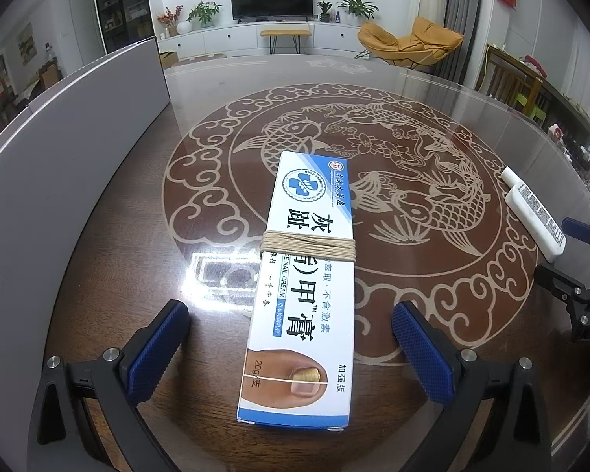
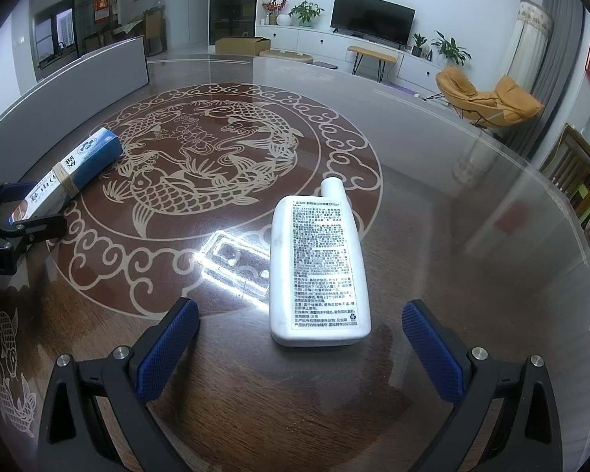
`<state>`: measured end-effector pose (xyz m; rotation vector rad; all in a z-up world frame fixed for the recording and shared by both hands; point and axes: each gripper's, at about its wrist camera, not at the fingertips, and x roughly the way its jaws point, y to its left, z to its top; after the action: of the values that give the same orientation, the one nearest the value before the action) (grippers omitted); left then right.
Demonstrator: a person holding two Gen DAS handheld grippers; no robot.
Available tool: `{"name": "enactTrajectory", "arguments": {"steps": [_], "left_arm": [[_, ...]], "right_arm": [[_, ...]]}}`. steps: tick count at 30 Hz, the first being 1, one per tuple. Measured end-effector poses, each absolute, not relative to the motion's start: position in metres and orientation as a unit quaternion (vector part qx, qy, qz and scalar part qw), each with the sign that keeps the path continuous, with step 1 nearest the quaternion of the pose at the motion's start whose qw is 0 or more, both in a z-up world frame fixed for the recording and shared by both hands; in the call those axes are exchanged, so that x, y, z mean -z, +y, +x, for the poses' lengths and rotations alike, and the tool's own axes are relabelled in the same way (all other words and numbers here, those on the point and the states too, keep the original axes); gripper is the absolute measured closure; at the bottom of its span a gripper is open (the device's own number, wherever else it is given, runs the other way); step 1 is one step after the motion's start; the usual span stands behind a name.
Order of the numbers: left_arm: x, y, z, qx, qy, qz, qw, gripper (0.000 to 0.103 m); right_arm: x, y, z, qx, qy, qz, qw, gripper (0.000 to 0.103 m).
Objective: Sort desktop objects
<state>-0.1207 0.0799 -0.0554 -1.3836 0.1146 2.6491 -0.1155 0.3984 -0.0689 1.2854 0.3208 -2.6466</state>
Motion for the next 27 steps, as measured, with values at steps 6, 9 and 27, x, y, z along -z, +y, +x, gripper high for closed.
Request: {"name": "enactTrajectory", "arguments": {"steps": [6, 9, 27], "left_arm": [[0.0559, 0.0794, -0.1197, -0.883, 0.038, -0.461, 0.075, 0.0], [0.0563, 0.0796, -0.1203, -0.883, 0.038, -0.461, 0.075, 0.0], [0.056, 0.0781, -0.1175, -0.883, 0.038, -0.461, 0.076, 0.0]], "right_arm": [[0.0688, 0.3988, -0.1153, 0.89, 0.107, 0.433, 0.091, 0.0], [0.0686, 0.399, -0.1152, 0.891, 0.108, 0.433, 0.09, 0.0], [0.069, 0.4013, -0.1173, 0.891, 0.108, 0.432, 0.09, 0.0]]}}
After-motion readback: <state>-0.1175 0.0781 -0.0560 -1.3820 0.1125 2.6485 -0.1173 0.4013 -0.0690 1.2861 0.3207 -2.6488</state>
